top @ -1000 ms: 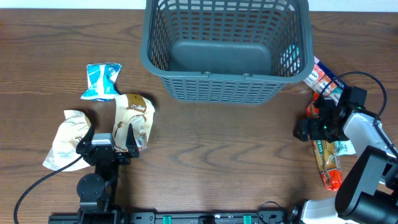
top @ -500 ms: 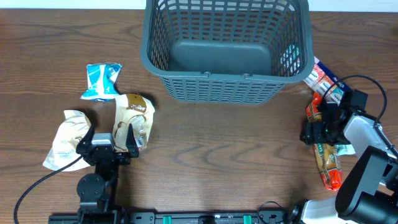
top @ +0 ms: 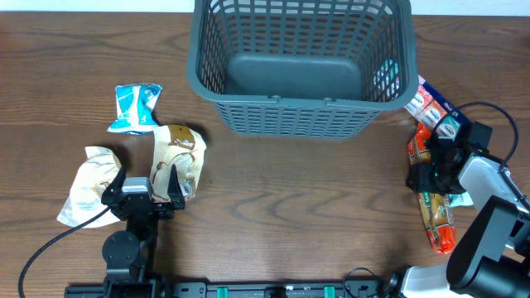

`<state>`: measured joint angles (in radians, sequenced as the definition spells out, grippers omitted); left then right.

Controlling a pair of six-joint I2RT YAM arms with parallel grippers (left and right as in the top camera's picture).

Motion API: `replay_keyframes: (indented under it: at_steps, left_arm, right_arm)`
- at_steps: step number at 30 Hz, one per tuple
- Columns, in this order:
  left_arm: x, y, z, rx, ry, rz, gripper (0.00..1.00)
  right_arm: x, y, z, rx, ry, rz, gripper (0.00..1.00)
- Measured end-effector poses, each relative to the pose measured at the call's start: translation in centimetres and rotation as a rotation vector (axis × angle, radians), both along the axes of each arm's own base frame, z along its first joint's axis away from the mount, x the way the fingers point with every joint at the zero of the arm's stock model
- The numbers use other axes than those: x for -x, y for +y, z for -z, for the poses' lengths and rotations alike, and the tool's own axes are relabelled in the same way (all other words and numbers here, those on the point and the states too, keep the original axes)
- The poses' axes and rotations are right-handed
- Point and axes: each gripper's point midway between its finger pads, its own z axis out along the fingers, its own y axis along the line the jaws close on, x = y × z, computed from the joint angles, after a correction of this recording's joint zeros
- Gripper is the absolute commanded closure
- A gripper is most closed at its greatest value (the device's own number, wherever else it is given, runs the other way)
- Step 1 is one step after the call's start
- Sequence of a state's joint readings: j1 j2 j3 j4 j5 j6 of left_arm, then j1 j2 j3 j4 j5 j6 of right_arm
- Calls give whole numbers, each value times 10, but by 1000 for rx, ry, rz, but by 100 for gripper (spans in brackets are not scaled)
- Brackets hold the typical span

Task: Pack container
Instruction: 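Lower the right gripper over the spaghetti pack and close on it, then lift the spaghetti pack with the right gripper toward the basket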

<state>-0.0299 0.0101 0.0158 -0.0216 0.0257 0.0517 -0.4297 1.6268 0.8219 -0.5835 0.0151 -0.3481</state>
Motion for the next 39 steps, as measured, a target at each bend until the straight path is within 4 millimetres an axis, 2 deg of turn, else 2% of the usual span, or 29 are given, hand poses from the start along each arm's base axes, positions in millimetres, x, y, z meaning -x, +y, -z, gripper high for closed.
replay_keyframes:
  at_steps: [2, 6, 9, 15, 17, 18, 25, 29, 32, 33, 37, 39]
  left_arm:
    - [0, 0, 0, 0, 0, 0, 1]
    - [0, 0, 0, 0, 0, 0, 1]
    - [0, 0, 0, 0, 1, 0, 1]
    - [0, 0, 0, 0, 0, 0, 1]
    - [0, 0, 0, 0, 0, 0, 1]
    - [0, 0, 0, 0, 0, 0, 1]
    - [0, 0, 0, 0, 0, 0, 1]
    - [0, 0, 0, 0, 0, 0, 1]
    - [0, 0, 0, 0, 0, 0, 1]
    - [0, 0, 0, 0, 0, 0, 1]
    - [0, 0, 0, 0, 0, 0, 2]
    - [0, 0, 0, 0, 0, 0, 1]
  right_arm:
    - [-1, 0, 0, 0, -4, 3, 50]
    - [-3, 0, 0, -9, -18, 7, 74]
    - [-6, 1, -1, -19, -35, 8, 87]
    - [-11, 4, -4, -42, -63, 18, 86]
    - [-12, 5, -4, -47, -68, 27, 97]
    - [-12, 5, -5, -50, -71, 36, 99]
    - [-14, 7, -8, -85, -77, 110, 99]
    - [-21, 8, -20, -110, -86, 135, 99]
    - [-35, 3, -45, -99, -135, 140, 99]
    - [-43, -1, -60, -86, -169, 139, 99]
    - [-67, -12, -129, -28, -324, 128, 99]
    - [-71, -14, -172, 1, -408, 122, 99]
